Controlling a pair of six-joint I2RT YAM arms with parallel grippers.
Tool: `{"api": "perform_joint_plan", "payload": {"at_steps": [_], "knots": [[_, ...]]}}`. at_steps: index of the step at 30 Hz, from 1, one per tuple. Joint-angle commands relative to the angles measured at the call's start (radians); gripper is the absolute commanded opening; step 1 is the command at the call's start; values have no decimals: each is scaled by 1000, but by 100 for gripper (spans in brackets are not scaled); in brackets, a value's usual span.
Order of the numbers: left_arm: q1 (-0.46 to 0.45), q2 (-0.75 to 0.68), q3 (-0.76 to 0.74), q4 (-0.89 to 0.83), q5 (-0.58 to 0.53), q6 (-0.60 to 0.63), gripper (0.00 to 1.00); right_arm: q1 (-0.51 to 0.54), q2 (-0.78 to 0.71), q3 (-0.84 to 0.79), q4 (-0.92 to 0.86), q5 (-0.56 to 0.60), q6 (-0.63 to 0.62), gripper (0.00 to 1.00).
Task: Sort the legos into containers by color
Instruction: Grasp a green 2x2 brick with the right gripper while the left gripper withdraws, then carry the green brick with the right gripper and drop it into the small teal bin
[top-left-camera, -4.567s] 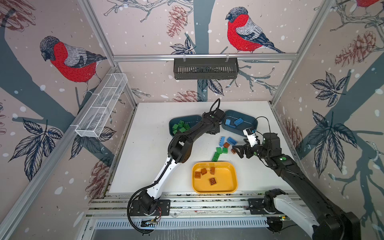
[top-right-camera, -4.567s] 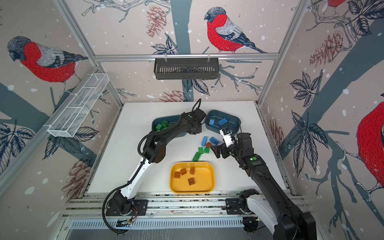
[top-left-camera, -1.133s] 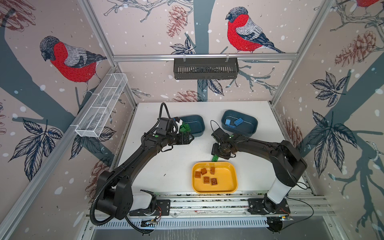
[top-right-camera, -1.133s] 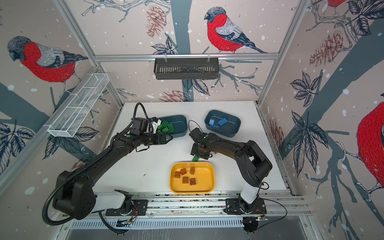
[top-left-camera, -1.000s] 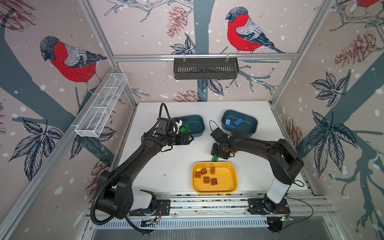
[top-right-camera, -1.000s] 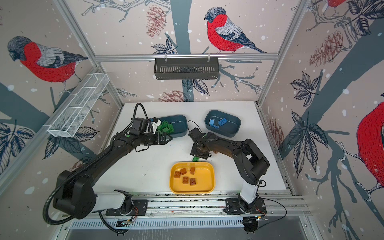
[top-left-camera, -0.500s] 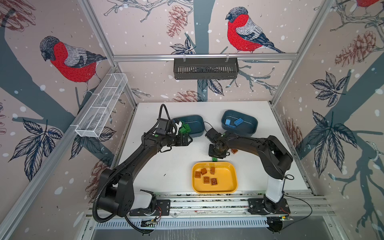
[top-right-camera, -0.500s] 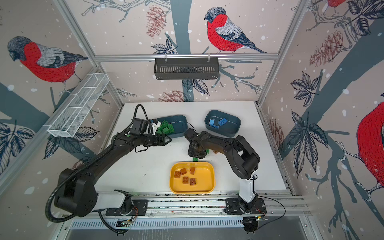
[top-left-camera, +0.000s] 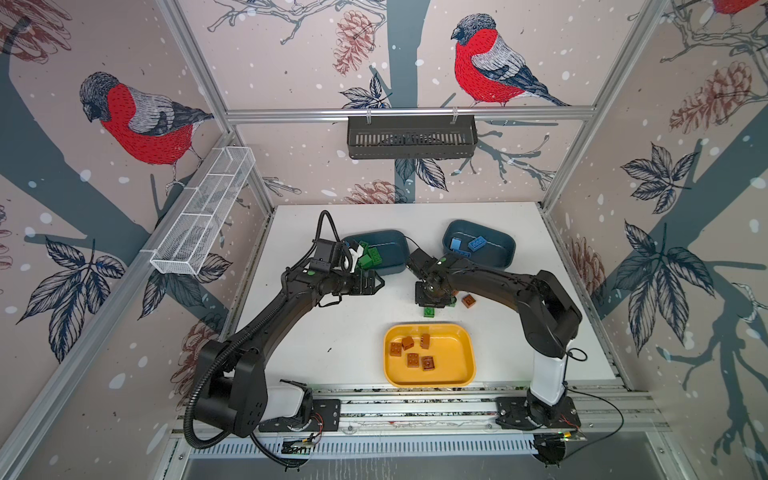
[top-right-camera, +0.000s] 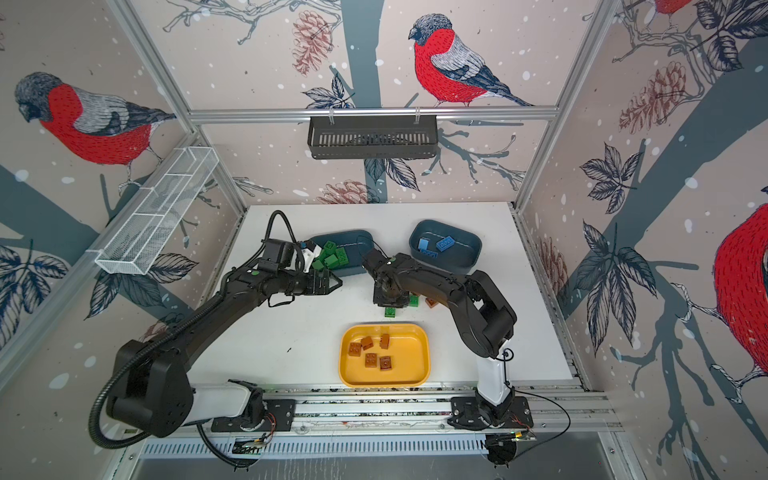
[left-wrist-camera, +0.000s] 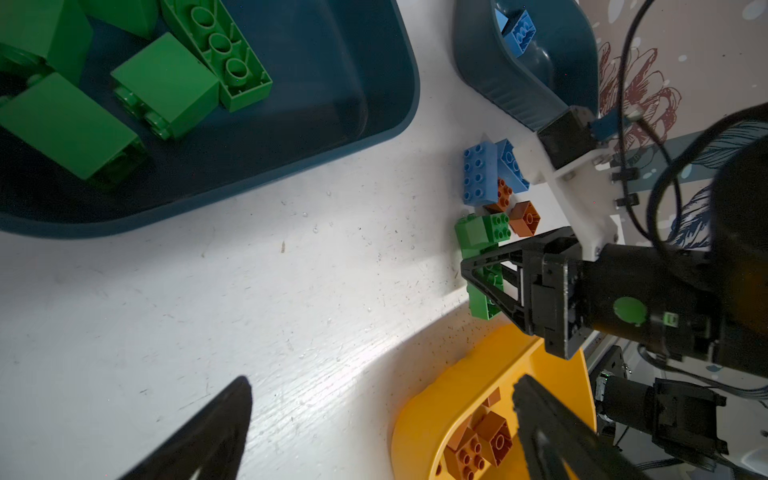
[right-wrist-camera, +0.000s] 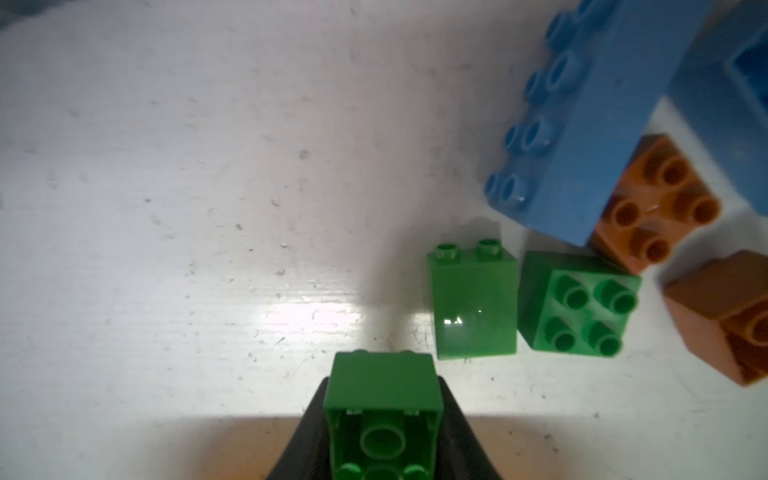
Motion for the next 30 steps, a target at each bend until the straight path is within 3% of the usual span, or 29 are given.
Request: {"api": "perform_joint_plan", "payload": {"at_steps": [1,6,11,23,30], "knots": [[3,-7,9,6,40,23,97,19,-61,23,-70,41,-76,24],[18,5,22,17,14,18,97,49,-175,19,-92,29,-139,25],[53,1,21,42,7,-13,97,29,-192,54,40,2,-163,26],[93,-98,-38,67,-47,-98,97,-70,87,353,263,-106,-303,28],[98,-113,-55,78,-56,-118,97,-100,317,590,304,-89,-384,29]]}}
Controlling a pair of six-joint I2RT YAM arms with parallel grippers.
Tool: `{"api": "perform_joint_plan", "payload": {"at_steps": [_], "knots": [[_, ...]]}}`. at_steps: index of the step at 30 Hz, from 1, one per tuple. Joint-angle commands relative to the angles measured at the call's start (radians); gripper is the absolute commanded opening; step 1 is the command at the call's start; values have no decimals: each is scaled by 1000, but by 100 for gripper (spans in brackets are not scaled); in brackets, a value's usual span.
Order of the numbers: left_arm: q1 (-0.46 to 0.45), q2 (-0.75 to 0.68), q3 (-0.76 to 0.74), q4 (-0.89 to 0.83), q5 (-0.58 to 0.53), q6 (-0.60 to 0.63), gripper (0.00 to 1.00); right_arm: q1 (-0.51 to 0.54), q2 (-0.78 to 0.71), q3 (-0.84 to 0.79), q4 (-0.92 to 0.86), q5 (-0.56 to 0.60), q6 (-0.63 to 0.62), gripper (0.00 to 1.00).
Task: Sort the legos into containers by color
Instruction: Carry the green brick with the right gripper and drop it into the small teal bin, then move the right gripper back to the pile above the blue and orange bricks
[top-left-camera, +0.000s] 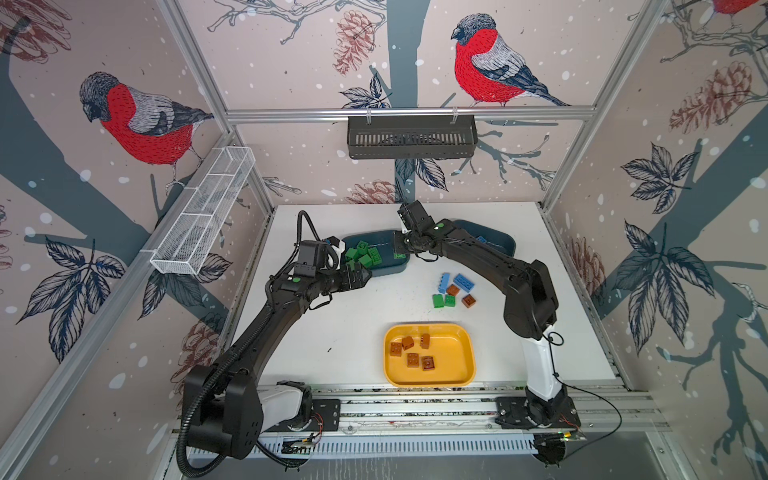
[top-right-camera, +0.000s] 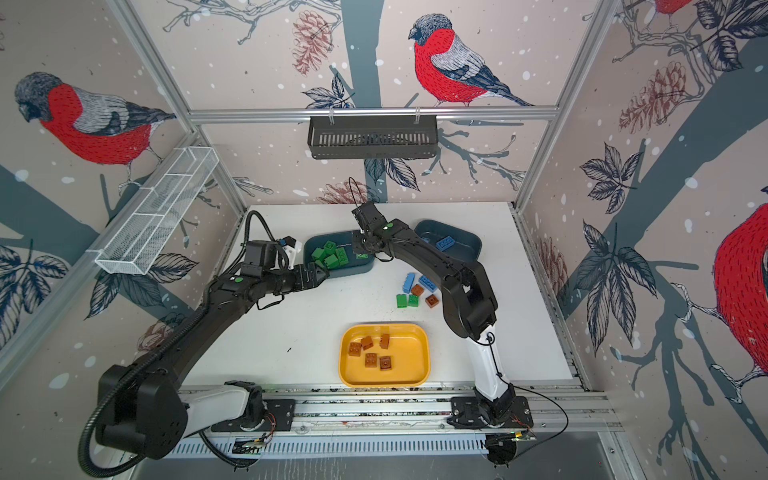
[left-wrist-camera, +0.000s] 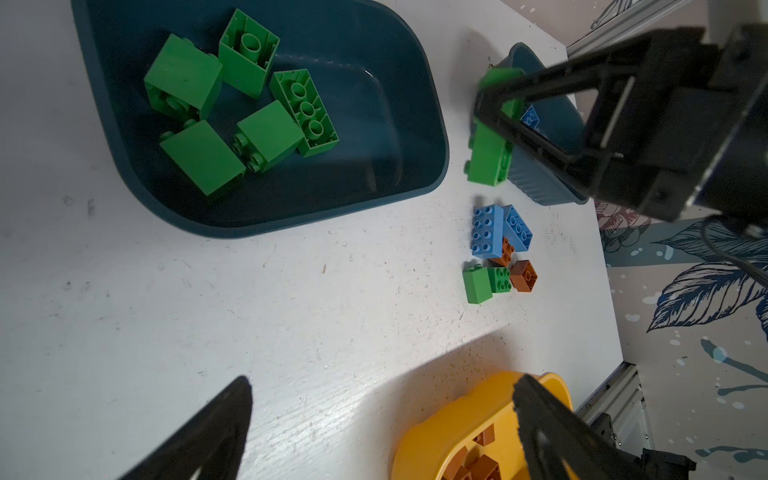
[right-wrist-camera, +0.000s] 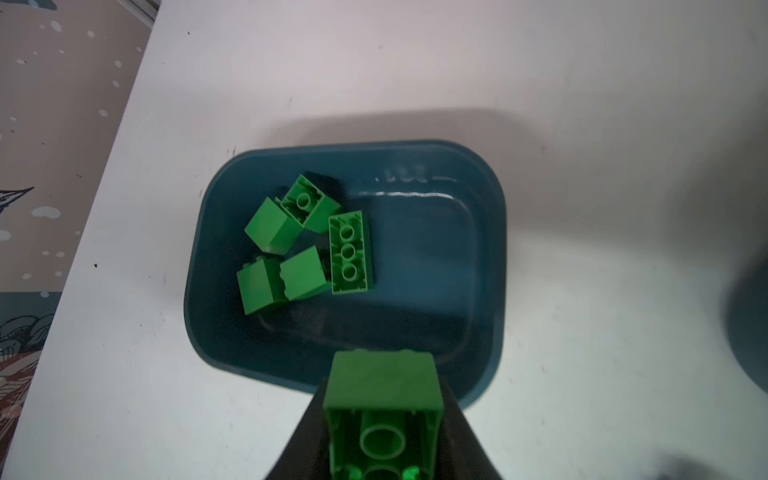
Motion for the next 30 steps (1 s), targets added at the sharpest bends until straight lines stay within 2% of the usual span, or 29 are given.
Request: {"api": "perform_joint_plan", "payload": {"at_steps": [1,7,11,16,19,25,30], "knots": [[4,-6,-5,30,-11,-16,97,-11,88,88,53,0,-61,29],[5,-3,-4,30,-21,-10,97,-12,226,201,105,26,-102,30],[5,2,-9,31,-16,-11,97,-12,277,230,164,51,-129,36],[5,5,-15,21,-21,4,97,-12,305,244,193,19,-125,47],[7,5,-20,32,-16,1,97,-13,299,244,204,-6,-113,62],[7,23,-26,47,6,8,97,-19,197,212,97,-36,-123,64],[7,56,-23,82,56,8,97,-22,-14,-2,-19,4,-148,70]]}}
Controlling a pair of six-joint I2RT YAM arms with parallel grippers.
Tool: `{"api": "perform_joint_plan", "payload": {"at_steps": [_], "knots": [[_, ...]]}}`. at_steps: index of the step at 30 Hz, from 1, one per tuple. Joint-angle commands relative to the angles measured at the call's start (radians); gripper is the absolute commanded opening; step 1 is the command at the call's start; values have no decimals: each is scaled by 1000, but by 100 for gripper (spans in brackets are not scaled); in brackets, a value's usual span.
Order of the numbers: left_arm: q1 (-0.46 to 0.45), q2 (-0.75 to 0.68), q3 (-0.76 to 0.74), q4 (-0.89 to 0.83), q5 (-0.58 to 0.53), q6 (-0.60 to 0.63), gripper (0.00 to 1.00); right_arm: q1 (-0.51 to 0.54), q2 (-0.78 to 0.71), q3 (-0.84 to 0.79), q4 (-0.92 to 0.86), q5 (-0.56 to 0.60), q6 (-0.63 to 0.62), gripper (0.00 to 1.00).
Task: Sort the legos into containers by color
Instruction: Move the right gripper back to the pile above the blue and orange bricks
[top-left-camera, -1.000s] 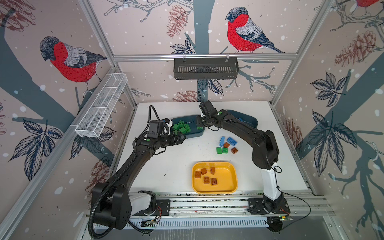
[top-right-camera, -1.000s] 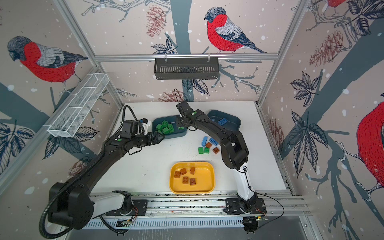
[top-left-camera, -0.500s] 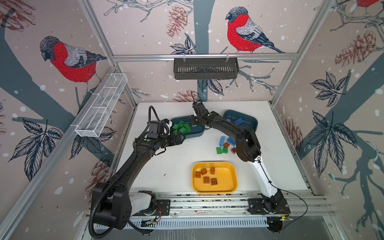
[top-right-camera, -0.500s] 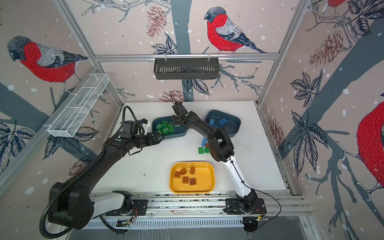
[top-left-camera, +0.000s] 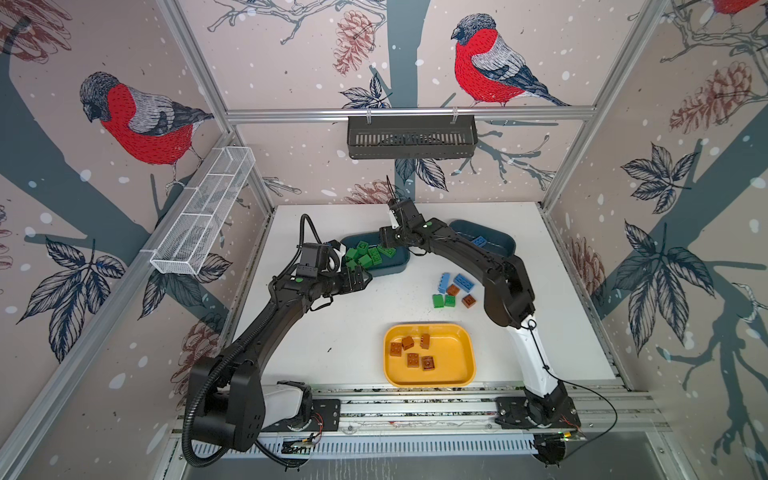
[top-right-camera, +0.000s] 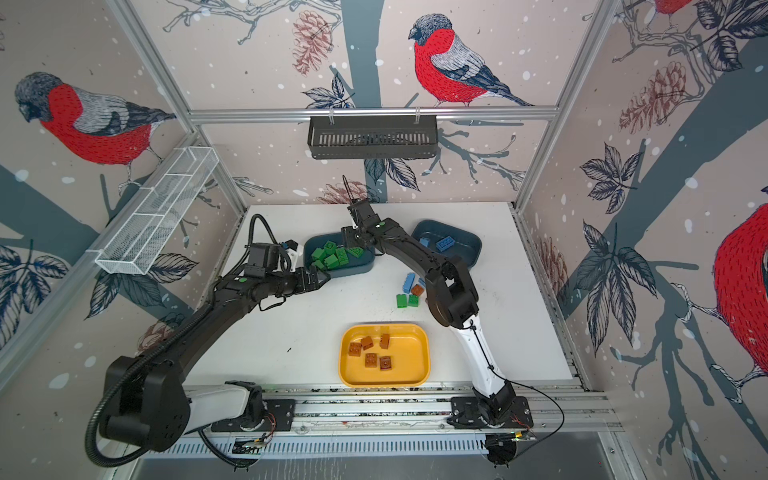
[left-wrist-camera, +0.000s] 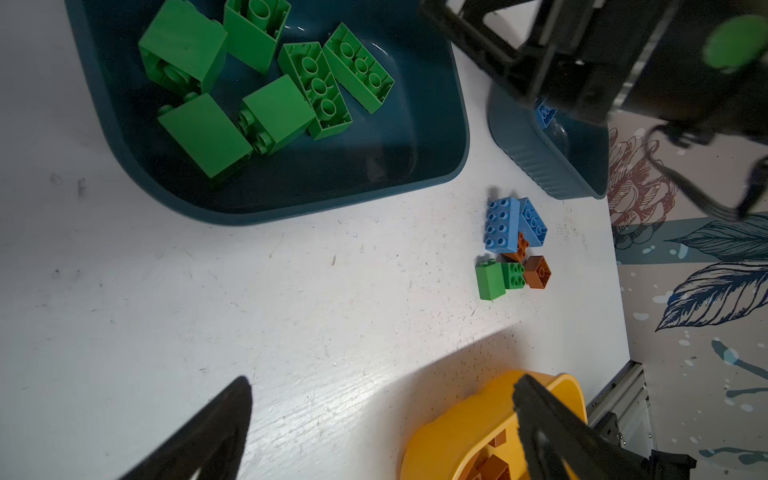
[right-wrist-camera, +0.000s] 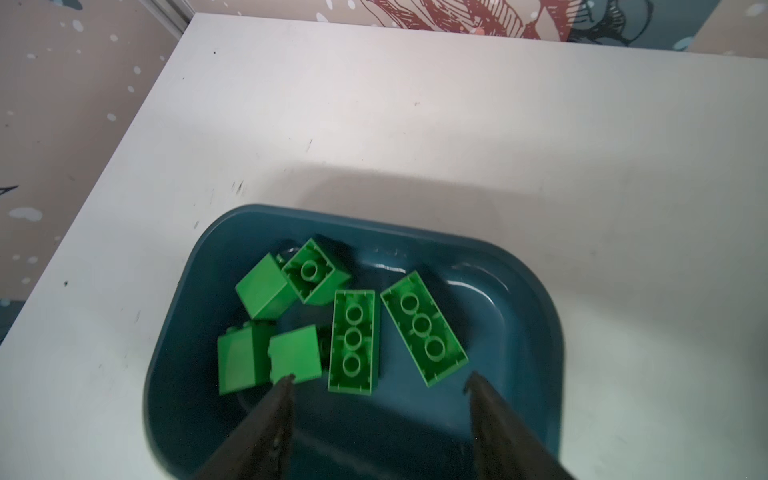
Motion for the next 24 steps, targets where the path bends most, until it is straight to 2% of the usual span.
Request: {"api": "perform_joint_plan", "payload": {"at_steps": [1,4,8,11,17,24], "knots": [[3,18,4,56,52,6,97,-5,-133,-128,-112,44,-16,72],[3,28,7,67,70,-2,97,-9,-257,-278,-199,108,51,75],[3,36,9,75,79,-2,97,-18,-374,-440,-290,179,211,79],[3,48,7,77,81,-2,97,-40,-415,-546,-302,182,314,78],[4,58,17,79,84,6,97,-74,-386,-604,-248,182,381,74],[3,46,-3,76,69,9,97,-95,-313,-591,-179,139,373,64]]}}
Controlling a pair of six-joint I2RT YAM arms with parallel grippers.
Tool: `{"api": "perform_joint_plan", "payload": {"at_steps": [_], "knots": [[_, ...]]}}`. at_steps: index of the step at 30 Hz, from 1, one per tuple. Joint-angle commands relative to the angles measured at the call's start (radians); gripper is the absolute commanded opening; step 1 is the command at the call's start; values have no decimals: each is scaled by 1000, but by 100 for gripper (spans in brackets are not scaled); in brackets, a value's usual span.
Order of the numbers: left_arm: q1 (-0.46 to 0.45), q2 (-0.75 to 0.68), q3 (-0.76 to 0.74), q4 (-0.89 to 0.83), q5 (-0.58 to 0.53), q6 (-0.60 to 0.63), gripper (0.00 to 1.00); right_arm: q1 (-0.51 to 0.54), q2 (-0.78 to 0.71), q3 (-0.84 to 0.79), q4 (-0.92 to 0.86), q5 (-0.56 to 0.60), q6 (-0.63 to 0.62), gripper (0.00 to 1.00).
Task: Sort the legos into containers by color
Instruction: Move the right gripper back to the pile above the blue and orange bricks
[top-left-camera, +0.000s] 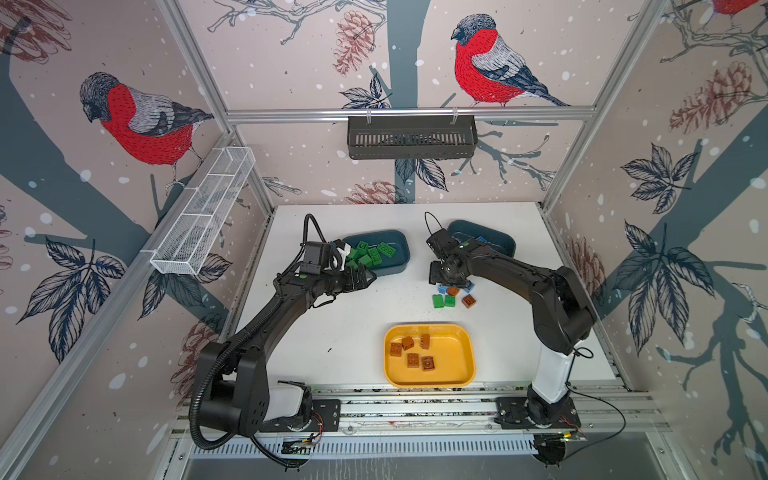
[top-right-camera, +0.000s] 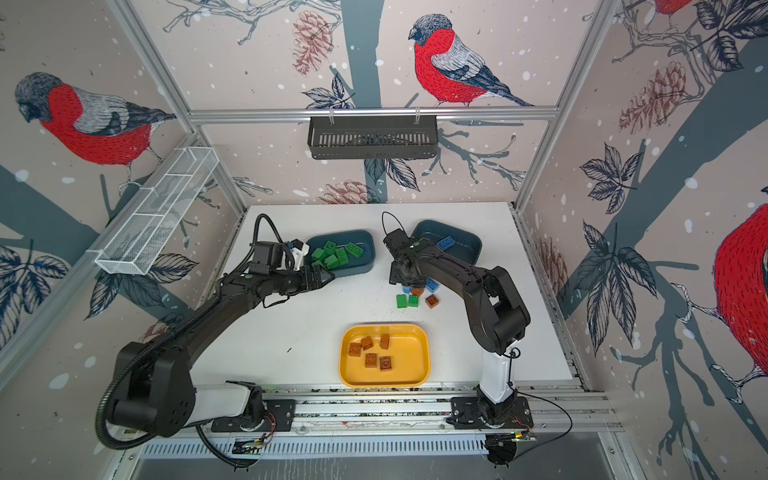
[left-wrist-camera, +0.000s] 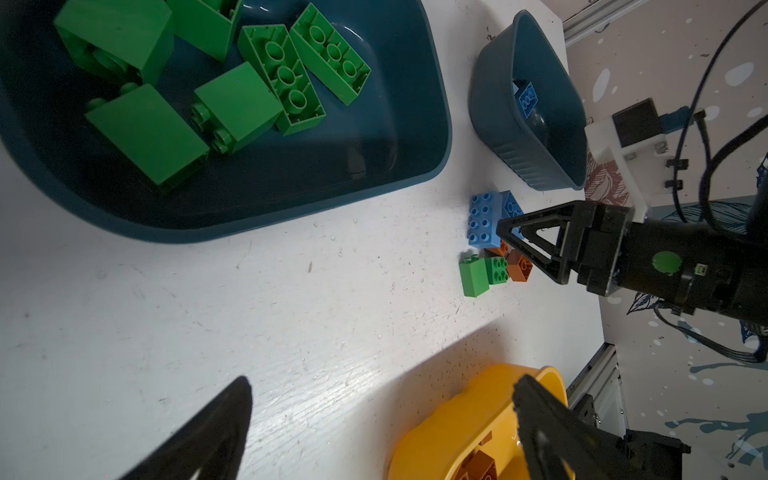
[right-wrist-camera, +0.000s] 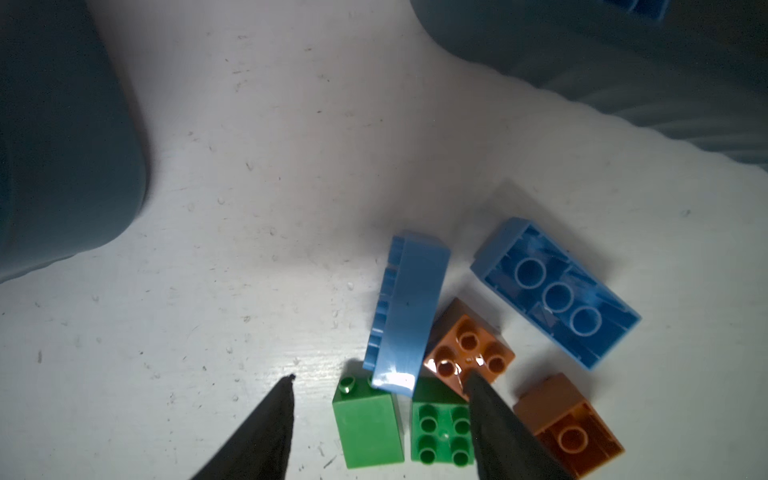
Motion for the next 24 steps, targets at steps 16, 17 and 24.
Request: {"api": "perform_joint_plan", "payload": {"at_steps": [16,17,24], "knots": [[3,-9,-14,22,-11,29,97,-11,128,50,27,25,-11,48],[3,-10,-14,21,-11,28,97,-11,130,47,30,26,-13,48],[3,-17,-16,15,-13,31,97,-11,159,60,33,44,-27,33]]}}
